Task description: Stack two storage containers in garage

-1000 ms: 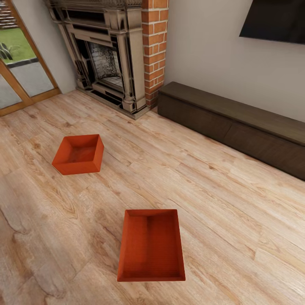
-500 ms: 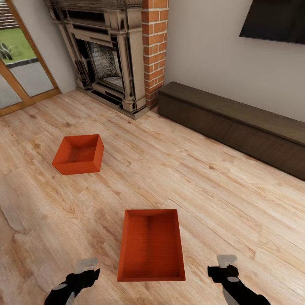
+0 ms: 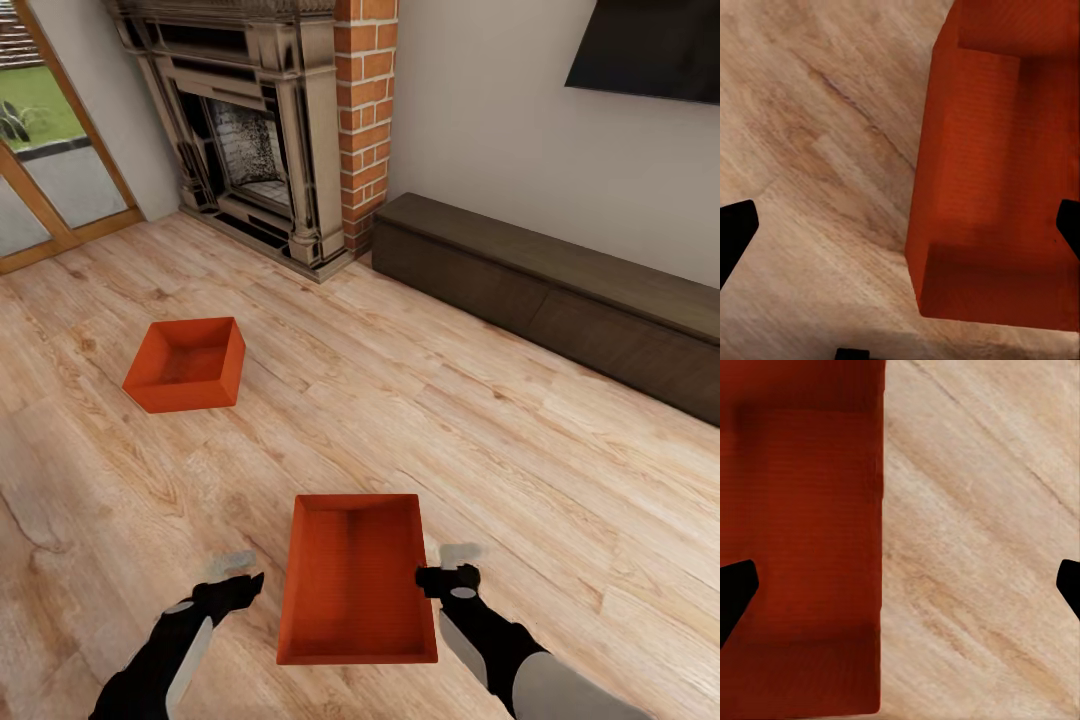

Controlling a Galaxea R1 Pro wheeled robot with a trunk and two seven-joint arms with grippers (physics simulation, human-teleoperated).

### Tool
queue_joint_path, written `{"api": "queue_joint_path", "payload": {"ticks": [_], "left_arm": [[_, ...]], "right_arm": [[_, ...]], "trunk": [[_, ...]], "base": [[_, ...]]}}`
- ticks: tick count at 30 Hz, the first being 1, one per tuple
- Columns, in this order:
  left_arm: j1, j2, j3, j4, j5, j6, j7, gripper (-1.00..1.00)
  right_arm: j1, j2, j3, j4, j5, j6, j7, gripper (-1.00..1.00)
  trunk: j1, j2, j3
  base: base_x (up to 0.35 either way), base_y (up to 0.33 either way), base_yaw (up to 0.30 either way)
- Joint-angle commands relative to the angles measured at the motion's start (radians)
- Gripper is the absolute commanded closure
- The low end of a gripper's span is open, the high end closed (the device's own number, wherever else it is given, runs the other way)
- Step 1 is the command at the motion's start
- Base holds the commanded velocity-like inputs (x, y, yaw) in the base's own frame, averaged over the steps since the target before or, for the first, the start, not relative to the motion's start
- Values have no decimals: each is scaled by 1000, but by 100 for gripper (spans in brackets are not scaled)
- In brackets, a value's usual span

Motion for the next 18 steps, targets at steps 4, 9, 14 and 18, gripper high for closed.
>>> {"api": "queue_joint_path", "payload": {"ticks": [4,9,14,18], "left_arm": [[-57,-34,1,79,5,6,3,-100],[-176,-81,-2,267,-14,-6,13,-100],[-189,-86,-5,283,-17,-9,15,-100],[-192,-106,-9,276,-25,-14,30,-100]], "right_arm": [[-2,35,7,4,34,0,-11,-100],[-2,101,7,7,54,-33,-98,-100],[-16,110,7,8,50,-36,-140,-100],[-21,110,7,9,48,-40,-144,-100]], "trunk": [[0,0,-1],[0,0,-1],[0,0,-1],[0,0,-1]], "base": [[0,0,0],[0,0,0],[0,0,0],[0,0,0]]}}
